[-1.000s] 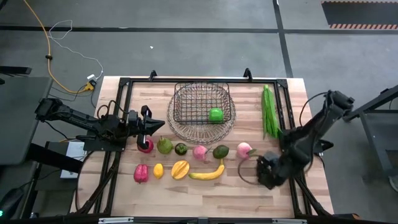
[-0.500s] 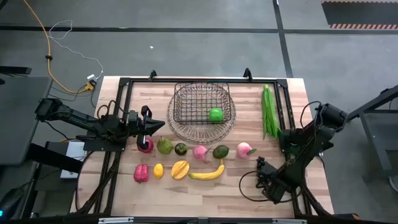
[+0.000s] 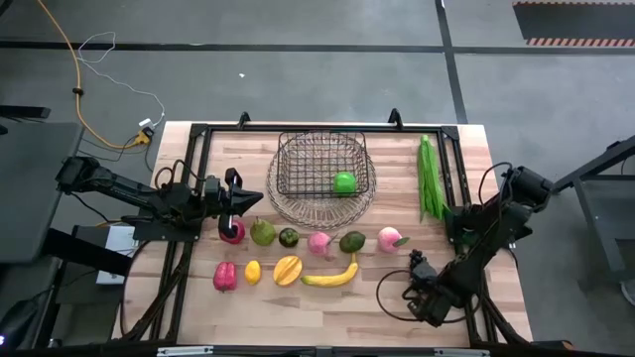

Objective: Build produce basket
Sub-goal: Put the grapes into the black wire basket

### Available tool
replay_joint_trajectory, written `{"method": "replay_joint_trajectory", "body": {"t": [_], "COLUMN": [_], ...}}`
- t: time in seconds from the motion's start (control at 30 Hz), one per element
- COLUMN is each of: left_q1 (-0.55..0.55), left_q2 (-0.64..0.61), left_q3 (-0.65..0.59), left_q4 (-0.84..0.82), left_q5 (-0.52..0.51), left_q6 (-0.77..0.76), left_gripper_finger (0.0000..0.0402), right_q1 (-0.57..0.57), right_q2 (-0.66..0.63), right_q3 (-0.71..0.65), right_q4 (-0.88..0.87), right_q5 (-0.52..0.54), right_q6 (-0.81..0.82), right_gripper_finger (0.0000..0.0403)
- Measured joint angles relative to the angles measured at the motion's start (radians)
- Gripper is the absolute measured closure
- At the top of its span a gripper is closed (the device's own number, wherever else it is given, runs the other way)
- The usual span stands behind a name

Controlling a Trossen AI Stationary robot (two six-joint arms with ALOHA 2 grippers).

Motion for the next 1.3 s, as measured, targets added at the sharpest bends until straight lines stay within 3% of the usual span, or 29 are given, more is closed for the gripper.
{"method": "replay_joint_trajectory", "body": {"t": [0.3,0.8,1.07,1.3], "left_q1": [0.0,0.0,0.0,0.0], "left_q2": [0.0,0.0,0.0,0.0], "left_q3": [0.0,0.0,0.0,0.0], "left_q4": [0.0,0.0,0.0,0.0], "left_q5": [0.0,0.0,0.0,0.0], "left_q6": [0.0,0.0,0.0,0.0], "left_gripper_finger": [0.0401,0.0401,0.0401,0.0401], "right_q1": [-0.07,-0.062,-0.069,-0.074], "right_q2": [0.001,0.008,0.078,0.079], "right_q3": [0.0,0.0,-0.001,-0.001], "right_q4": [0.041,0.026,0.037,0.036], "right_q5": [-0.004,-0.039,-0.131,-0.114], "right_q6": [-0.002,0.073,0.023,0.019], "right_gripper_finger": [0.0114,0.0206,0.0225,0.0241]}}
